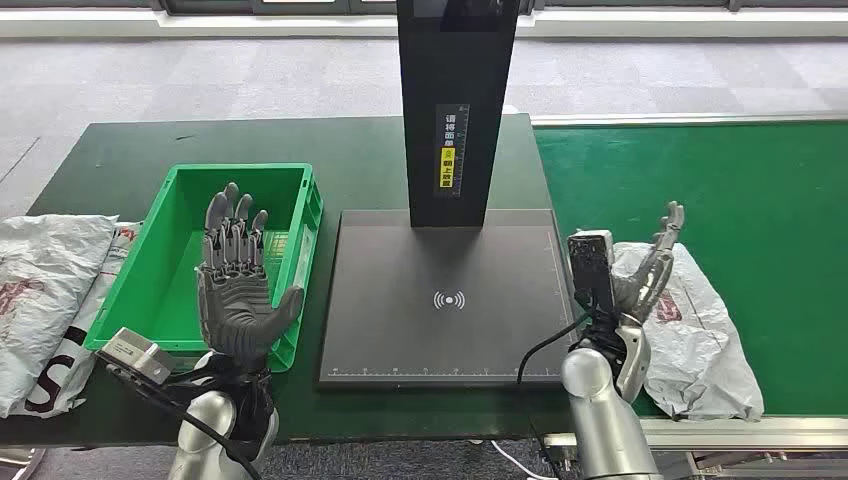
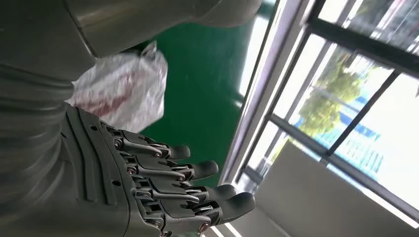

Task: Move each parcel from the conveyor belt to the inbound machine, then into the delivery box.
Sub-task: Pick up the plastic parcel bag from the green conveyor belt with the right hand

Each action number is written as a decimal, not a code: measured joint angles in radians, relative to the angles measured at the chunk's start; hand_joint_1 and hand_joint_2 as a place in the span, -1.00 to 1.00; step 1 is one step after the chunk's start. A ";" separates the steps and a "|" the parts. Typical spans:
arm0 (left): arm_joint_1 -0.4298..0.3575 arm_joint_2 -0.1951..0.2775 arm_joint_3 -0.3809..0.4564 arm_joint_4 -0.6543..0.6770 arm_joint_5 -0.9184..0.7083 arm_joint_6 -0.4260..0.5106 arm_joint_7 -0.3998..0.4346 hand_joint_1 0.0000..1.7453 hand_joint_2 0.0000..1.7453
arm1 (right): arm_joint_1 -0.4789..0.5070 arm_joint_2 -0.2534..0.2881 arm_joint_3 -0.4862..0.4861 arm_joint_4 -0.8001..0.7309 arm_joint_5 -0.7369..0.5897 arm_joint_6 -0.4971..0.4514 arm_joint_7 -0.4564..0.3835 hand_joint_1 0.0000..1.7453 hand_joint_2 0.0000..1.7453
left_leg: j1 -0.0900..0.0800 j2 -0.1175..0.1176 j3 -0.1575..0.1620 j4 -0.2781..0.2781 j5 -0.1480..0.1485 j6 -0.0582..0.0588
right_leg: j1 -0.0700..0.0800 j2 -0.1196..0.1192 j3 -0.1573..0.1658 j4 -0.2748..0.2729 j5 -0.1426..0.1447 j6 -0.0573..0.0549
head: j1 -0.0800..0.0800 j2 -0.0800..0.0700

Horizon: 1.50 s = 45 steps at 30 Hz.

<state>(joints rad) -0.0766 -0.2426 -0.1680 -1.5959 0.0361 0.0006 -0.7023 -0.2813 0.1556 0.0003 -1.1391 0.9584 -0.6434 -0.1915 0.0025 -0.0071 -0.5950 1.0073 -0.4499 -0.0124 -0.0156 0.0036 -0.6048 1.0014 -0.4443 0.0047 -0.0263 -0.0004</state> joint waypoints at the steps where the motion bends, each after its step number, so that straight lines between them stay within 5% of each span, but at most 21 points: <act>1: 0.002 0.000 0.002 -0.002 0.000 0.000 0.000 -1.00 1.00 | -0.001 -0.005 -0.014 0.003 0.010 -0.008 0.004 -1.00 1.00 | 0.000 0.000 0.000 0.000 0.000 0.000 | 0.000 0.000 0.000 0.000 0.000 0.000 | 0.000 0.000; 10: 0.026 0.000 0.024 -0.023 0.000 0.003 0.000 -1.00 1.00 | -0.023 -0.048 -0.183 0.062 0.197 -0.052 0.115 -1.00 1.00 | 0.000 0.000 0.000 0.000 0.000 0.001 | 0.000 0.000 0.000 0.000 0.000 0.000 | 0.000 0.000; 16: 0.046 0.000 0.047 -0.052 -0.005 0.007 0.000 -1.00 1.00 | -0.076 -0.085 -0.269 0.196 0.348 0.052 0.272 -1.00 1.00 | 0.000 0.000 0.000 0.000 0.000 0.001 | 0.000 0.000 0.000 0.000 0.000 0.000 | 0.000 0.000; 27: 0.056 0.000 0.060 -0.064 -0.021 -0.001 0.000 -1.00 1.00 | -0.165 -0.117 -0.315 0.421 0.370 0.241 0.329 -1.00 1.00 | 0.000 0.000 0.000 0.000 0.000 0.001 | 0.000 0.000 0.000 0.000 0.000 0.001 | 0.000 0.000; 45: 0.074 -0.007 0.087 -0.094 -0.019 -0.014 0.000 -1.00 1.00 | -0.230 -0.136 -0.326 0.599 0.367 0.275 0.332 -1.00 1.00 | 0.000 0.000 0.000 0.000 -0.001 0.001 | 0.000 0.000 0.000 0.000 0.000 0.001 | 0.000 0.000</act>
<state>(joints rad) -0.0028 -0.2498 -0.0809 -1.6903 0.0175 -0.0131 -0.7027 -0.5118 0.0193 -0.3258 -0.5403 1.3258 -0.3688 0.1406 0.0026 -0.0070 -0.5949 1.0074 -0.4504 -0.0115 -0.0155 0.0036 -0.6045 1.0015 -0.4445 0.0056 -0.0263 -0.0004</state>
